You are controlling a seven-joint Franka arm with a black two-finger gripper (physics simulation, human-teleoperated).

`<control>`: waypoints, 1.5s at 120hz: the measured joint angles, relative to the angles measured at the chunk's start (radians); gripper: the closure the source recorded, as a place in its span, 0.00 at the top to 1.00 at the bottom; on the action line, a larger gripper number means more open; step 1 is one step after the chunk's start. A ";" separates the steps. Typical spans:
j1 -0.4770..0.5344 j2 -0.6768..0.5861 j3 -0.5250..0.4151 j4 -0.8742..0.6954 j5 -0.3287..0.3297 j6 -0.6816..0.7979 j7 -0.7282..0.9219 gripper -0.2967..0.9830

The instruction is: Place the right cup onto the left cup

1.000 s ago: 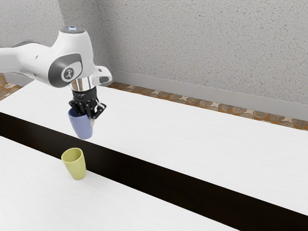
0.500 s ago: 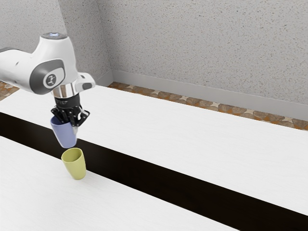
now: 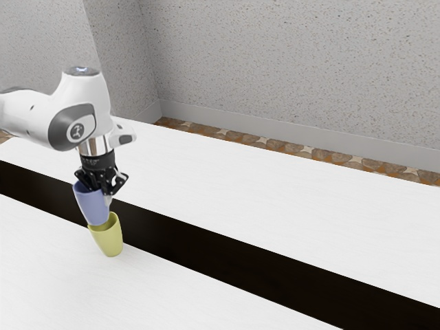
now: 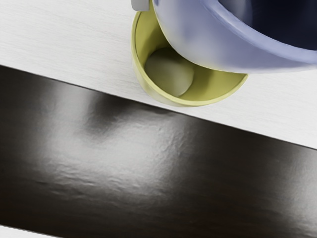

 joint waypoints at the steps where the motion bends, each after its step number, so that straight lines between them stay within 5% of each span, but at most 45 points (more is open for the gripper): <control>1: 0.000 0.000 0.000 -0.002 0.000 0.002 0.000 0.16; 99: 0.008 0.050 0.000 -0.028 0.001 0.106 -0.008 0.16; 135: 0.006 0.055 -0.002 -0.028 -0.006 0.112 -0.001 0.58; 180: 0.005 -0.016 -0.055 0.069 -0.008 0.021 -0.002 0.74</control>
